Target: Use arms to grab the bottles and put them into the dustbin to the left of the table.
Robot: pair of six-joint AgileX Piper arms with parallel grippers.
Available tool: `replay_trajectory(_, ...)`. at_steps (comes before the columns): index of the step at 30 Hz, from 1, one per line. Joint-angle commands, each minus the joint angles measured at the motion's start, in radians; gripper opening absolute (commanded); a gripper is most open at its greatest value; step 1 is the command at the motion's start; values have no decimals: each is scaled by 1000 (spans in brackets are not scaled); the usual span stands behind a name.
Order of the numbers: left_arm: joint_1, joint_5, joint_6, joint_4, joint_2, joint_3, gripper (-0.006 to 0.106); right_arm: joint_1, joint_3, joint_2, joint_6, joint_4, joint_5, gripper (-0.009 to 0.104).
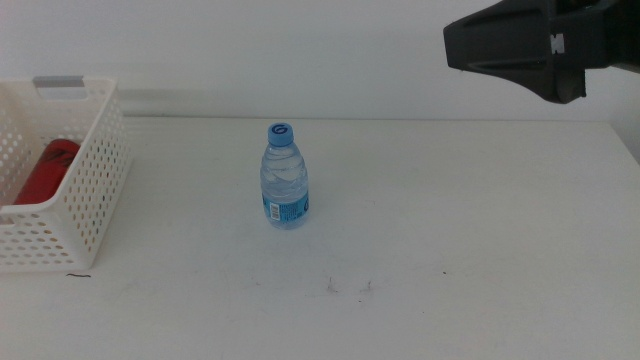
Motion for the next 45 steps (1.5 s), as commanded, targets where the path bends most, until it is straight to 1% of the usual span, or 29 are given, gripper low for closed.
replay_trajectory(1, -4, -20, -2, 37, -3, 51, 94, 0, 2, -7, -3, -8, -4, 86)
replay_trajectory(3, -4, -78, -21, 40, -3, 154, 94, 0, 2, -7, -3, -8, -4, 86)
replay_trajectory(4, -4, -149, -47, 40, -3, 233, 94, 0, 2, -7, -3, -8, -4, 86)
replay_trajectory(6, -4, -329, -82, 1, -5, 403, 94, 0, 2, -7, -3, -8, -4, 86)
replay_trajectory(7, -4, -445, -80, -36, -5, 504, 94, 0, 2, -7, -3, -8, -4, 86)
replay_trajectory(9, -4, -635, -67, -137, 14, 697, 94, 0, 2, -7, -3, -8, -4, 86)
replay_trajectory(11, -9, -750, -2, -296, 48, 852, 94, 0, 2, -7, -3, -8, -4, 86)
replay_trajectory(13, -33, -844, 75, -397, 81, 953, 94, 0, 2, -7, -3, -8, -6, 86)
replay_trajectory(15, -67, -932, 127, -417, 108, 1015, 94, 0, 2, -7, -3, -8, -6, 86)
replay_trajectory(18, -120, -1008, 166, -387, 118, 1040, 94, 0, 2, -7, -3, -8, -6, 86)
replay_trajectory(20, -147, -1063, 166, -333, 118, 1038, 94, 0, 2, -7, -3, -8, -6, 86)
replay_trajectory(21, -156, -1088, 166, -321, 118, 1038, 94, 0, 2, -7, -3, -8, -6, 86)
replay_trajectory(24, -171, -1126, 166, -319, 118, 1038, 94, 0, 2, -7, -3, -8, -6, 86)
replay_trajectory(25, -171, -1124, 166, -304, 118, 1038, 94, 0, 2, -7, -3, -8, -6, 86)
replay_trajectory(27, -171, -1124, 166, -249, 118, 1038, 94, 0, 2, -7, -3, -8, -6, 86)
replay_trajectory(29, -171, -1115, 154, -161, 118, 1028, 94, 0, 2, -7, -3, -8, -6, 86)
replay_trajectory(30, -171, -1123, 127, -121, 121, 1028, 94, 0, 2, -7, -3, -8, -6, 86)
replay_trajectory(33, -171, -1202, -77, 38, 155, 1042, 94, 0, 2, -7, -3, -8, -6, 86)
replay_trajectory(34, -171, -1259, -136, 95, 176, 1059, 94, 0, 2, -7, -3, -8, -6, 86)
replay_trajectory(36, -171, -1370, -219, 176, 223, 1095, 94, 0, 2, -7, -3, -8, -6, 86)
replay_trajectory(38, -171, -1431, -263, 192, 283, 1109, 94, 0, 2, -7, -3, -8, -6, 86)
replay_trajectory(42, -171, -1533, -296, 258, 410, 1106, 94, 0, 2, -7, -3, -11, -5, 86)
replay_trajectory(45, -171, -1601, -311, 263, 504, 1106, 94, 0, 2, -7, -3, -11, -5, 86)
